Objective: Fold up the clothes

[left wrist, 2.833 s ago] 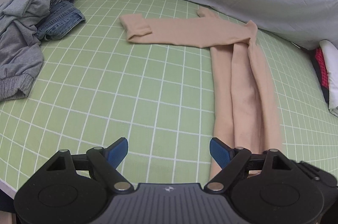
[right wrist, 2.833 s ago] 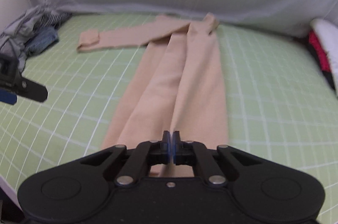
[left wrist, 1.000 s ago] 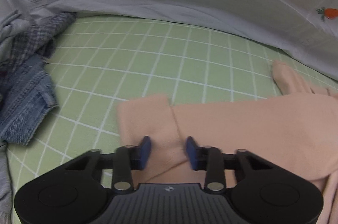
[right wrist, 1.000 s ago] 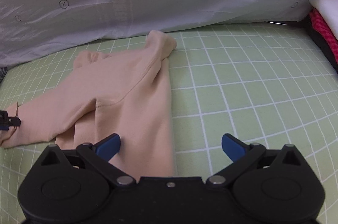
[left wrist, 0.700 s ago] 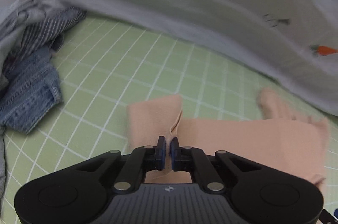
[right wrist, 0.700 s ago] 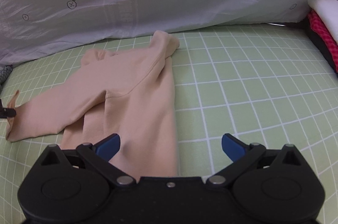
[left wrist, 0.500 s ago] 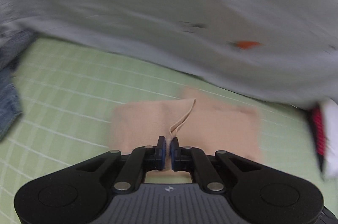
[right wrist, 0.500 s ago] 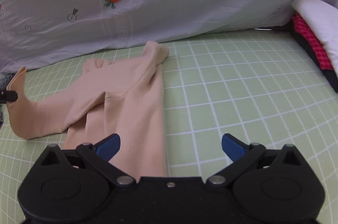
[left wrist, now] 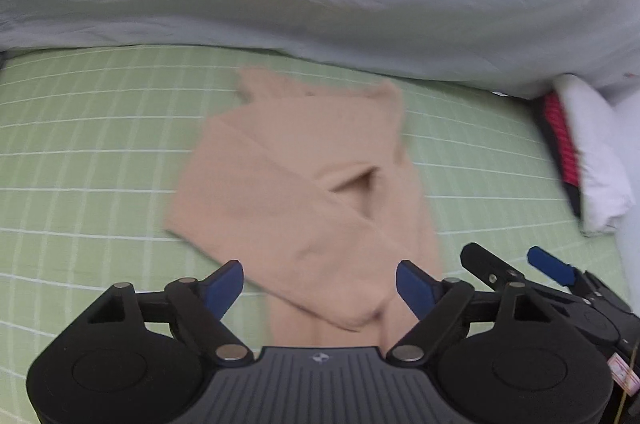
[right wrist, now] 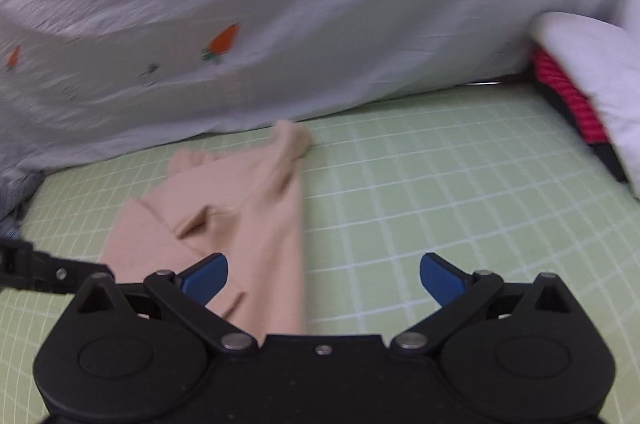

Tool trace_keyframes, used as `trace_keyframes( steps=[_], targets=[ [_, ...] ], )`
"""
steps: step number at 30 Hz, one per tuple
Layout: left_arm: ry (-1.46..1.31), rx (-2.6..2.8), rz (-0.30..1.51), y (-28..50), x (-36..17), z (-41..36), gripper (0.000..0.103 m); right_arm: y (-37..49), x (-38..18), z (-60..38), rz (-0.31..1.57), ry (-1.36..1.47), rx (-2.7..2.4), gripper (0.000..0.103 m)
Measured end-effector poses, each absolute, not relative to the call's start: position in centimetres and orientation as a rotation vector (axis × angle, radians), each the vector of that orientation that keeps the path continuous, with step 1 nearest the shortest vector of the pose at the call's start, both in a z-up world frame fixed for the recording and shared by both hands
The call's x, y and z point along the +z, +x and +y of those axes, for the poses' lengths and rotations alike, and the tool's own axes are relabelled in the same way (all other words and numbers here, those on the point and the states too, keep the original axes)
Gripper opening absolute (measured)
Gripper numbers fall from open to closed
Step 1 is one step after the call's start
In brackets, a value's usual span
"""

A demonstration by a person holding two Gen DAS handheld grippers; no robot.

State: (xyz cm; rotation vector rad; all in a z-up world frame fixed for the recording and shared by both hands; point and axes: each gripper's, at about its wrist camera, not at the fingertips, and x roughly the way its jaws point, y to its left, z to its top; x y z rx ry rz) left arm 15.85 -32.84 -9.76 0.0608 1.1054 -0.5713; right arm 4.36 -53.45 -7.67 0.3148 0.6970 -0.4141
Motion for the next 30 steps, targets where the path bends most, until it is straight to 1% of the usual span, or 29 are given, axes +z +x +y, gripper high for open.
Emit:
trace_keyframes(
  steps=[4,5,6,7,9,10,11,12,13,15,20,23,26,30],
  targets=[
    [0.092,-0.442,1.163,17.9,-11.3,-30.8,0.084,8.2,-9.0,-51.2,0.815,0.265,-0.274,0.102],
    [0.091,-0.427,1.177,18.2,-11.7,-30.4,0.084,9.1,-9.4,-50.7,0.841,0.258,-0.247,0.097],
    [0.089,-0.414,1.193,18.6,-12.2,-29.9,0.084,9.8,-9.7,-50.2,0.850,0.258,-0.223,0.090],
    [0.090,-0.402,1.209,19.0,-12.6,-29.4,0.084,10.4,-10.0,-49.8,0.861,0.256,-0.201,0.087],
    [0.100,-0.382,1.233,19.4,-13.4,-28.9,0.084,11.4,-10.6,-49.0,0.888,0.224,-0.174,0.071],
    [0.105,-0.374,1.242,19.6,-13.7,-28.7,0.084,11.8,-10.9,-48.7,0.903,0.203,-0.166,0.066],
    [0.106,-0.371,1.248,19.7,-14.0,-28.7,0.084,12.1,-11.1,-48.4,0.917,0.187,-0.153,0.053],
    [0.107,-0.368,1.254,19.9,-14.2,-28.6,0.084,12.2,-11.4,-48.4,0.931,0.185,-0.129,0.031],
    [0.108,-0.368,1.258,20.0,-14.3,-28.6,0.084,12.3,-11.5,-48.4,0.940,0.193,-0.098,0.020],
    [0.110,-0.370,1.257,20.1,-14.1,-28.5,0.084,12.0,-11.1,-48.4,0.932,0.186,-0.070,0.005],
    [0.112,-0.396,1.182,18.1,-11.4,-28.4,0.084,9.7,-8.5,-48.1,0.864,0.186,-0.045,0.005],
    [0.099,-0.415,1.134,15.9,-9.3,-28.3,0.084,7.2,-7.3,-47.6,0.827,0.244,-0.058,0.005],
    [0.101,-0.433,1.108,13.2,-7.8,-28.2,0.084,4.3,-7.0,-47.1,0.822,0.301,-0.072,0.005],
    [0.116,-0.454,1.112,9.6,-7.2,-28.1,0.084,0.5,-7.0,-47.0,0.826,0.392,-0.106,0.005]
  ],
)
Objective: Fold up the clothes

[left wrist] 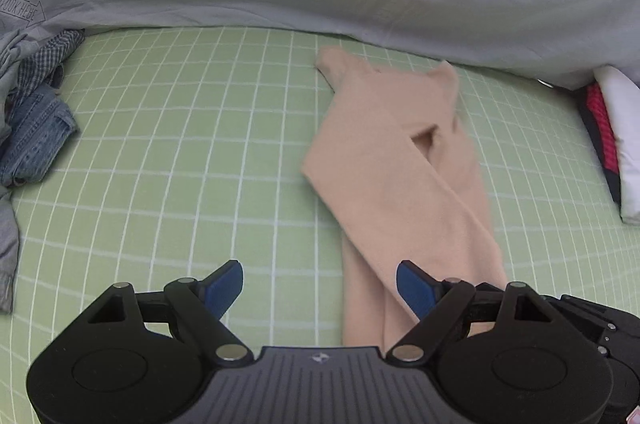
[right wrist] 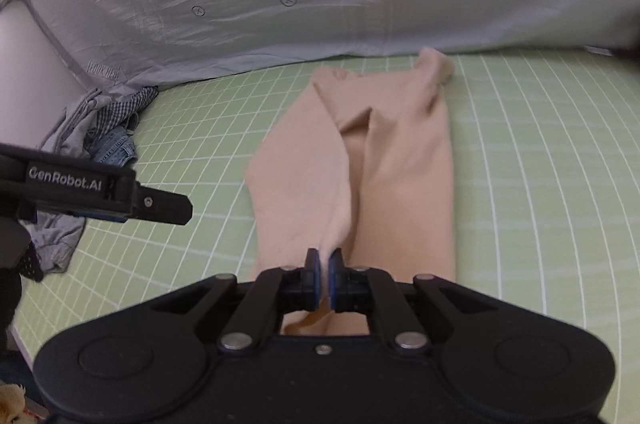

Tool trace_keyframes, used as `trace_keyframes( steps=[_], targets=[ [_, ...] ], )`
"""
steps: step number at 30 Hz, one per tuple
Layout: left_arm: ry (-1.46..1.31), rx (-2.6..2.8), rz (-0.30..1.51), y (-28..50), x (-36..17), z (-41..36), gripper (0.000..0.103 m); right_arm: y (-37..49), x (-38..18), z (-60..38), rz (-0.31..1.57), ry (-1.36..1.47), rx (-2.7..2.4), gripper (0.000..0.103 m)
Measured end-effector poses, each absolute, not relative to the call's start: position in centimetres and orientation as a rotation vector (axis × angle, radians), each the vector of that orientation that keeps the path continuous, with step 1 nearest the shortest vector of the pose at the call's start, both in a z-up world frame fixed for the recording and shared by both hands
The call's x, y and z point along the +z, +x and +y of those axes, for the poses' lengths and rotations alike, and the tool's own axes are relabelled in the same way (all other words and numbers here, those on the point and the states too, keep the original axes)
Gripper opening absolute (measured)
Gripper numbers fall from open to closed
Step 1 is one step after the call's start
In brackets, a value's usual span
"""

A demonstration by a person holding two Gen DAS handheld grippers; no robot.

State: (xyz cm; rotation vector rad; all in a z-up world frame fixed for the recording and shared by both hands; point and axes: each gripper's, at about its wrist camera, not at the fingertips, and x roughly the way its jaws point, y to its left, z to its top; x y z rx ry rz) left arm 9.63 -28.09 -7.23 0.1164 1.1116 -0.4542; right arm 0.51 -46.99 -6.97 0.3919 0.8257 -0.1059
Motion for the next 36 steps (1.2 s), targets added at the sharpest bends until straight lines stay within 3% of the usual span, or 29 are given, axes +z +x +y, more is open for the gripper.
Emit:
trace_keyframes(
  steps=[17,26,28,29,30,32,36],
  targets=[
    [0.210,-0.501,1.220,-0.9,-9.6,-25.8,0.084,-10.4,-9.9,-45.3,0.911,0.530,-0.200,0.005],
    [0.216,-0.473,1.247,-1.5,-10.2,-25.1,0.084,-10.9,-10.2,-44.4,0.957,0.453,-0.230,0.015],
    [0.218,-0.471,1.251,-1.5,-10.4,-25.3,0.084,-11.0,-10.2,-44.3,0.970,0.420,-0.255,0.024],
    [0.220,-0.471,1.254,-1.4,-10.6,-25.3,0.084,-11.0,-10.1,-44.2,0.973,0.393,-0.277,0.038],
    [0.223,-0.470,1.257,-1.4,-10.7,-25.4,0.084,-11.0,-10.1,-44.1,0.975,0.356,-0.308,0.060],
    [0.240,-0.464,1.265,-1.1,-11.2,-25.8,0.084,-11.0,-10.0,-43.9,0.975,0.265,-0.377,0.089],
    [0.288,-0.482,1.266,-0.9,-12.1,-26.8,0.086,-10.7,-10.1,-44.1,0.957,0.232,-0.420,0.094]
  ],
)
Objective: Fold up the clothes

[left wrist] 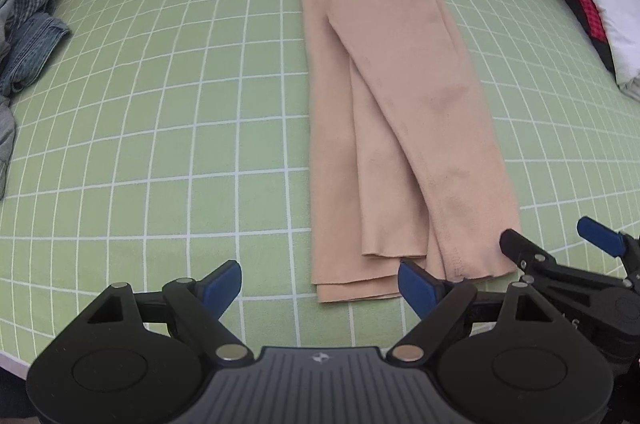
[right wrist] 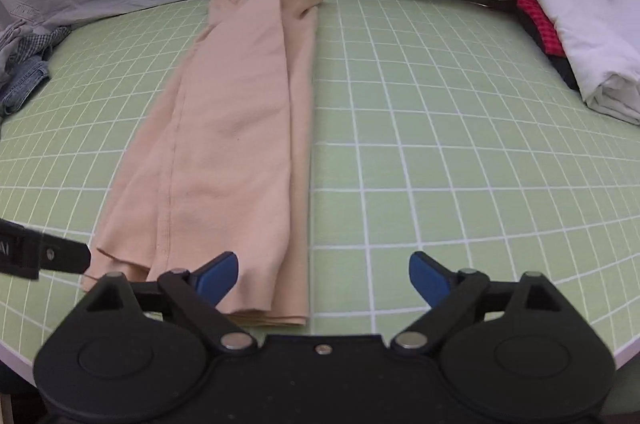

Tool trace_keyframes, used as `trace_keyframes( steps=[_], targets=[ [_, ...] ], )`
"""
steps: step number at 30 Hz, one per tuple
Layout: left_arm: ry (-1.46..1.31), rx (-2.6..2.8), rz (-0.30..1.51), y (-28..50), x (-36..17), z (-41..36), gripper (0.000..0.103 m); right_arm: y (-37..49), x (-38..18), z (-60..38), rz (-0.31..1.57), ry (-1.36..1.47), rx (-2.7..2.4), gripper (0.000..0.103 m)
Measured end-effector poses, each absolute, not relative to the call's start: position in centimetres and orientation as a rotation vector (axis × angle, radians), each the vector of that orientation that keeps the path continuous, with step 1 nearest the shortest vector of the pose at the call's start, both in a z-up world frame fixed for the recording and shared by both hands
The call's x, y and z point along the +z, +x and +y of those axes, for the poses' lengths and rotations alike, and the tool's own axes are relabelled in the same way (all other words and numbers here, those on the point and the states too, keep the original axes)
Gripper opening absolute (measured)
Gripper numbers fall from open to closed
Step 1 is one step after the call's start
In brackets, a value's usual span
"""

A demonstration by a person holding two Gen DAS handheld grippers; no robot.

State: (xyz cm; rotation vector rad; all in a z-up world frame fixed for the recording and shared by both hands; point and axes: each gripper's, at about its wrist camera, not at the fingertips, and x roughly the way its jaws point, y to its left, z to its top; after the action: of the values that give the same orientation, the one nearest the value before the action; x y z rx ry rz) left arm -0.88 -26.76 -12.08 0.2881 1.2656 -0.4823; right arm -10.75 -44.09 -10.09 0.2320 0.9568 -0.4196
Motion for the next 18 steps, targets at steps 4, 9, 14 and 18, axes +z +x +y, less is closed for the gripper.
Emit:
trace_keyframes(
  steps=[4,9,14,18],
  targets=[
    [0.309,-0.507,1.268,-0.3,-13.8,-27.8,0.086,-10.0,-10.9,-44.5,0.940,0.335,-0.364,0.095],
    [0.368,-0.532,1.237,0.2,-15.4,-28.9,0.086,-8.7,-12.2,-44.4,0.959,0.306,-0.358,0.092],
    [0.336,-0.576,1.238,0.9,-16.4,-29.1,0.084,-8.3,-12.6,-44.9,0.940,0.336,-0.314,0.082],
    [0.286,-0.590,1.253,0.8,-17.4,-29.2,0.066,-8.0,-12.6,-44.6,0.925,0.304,-0.252,0.066]
  ],
)
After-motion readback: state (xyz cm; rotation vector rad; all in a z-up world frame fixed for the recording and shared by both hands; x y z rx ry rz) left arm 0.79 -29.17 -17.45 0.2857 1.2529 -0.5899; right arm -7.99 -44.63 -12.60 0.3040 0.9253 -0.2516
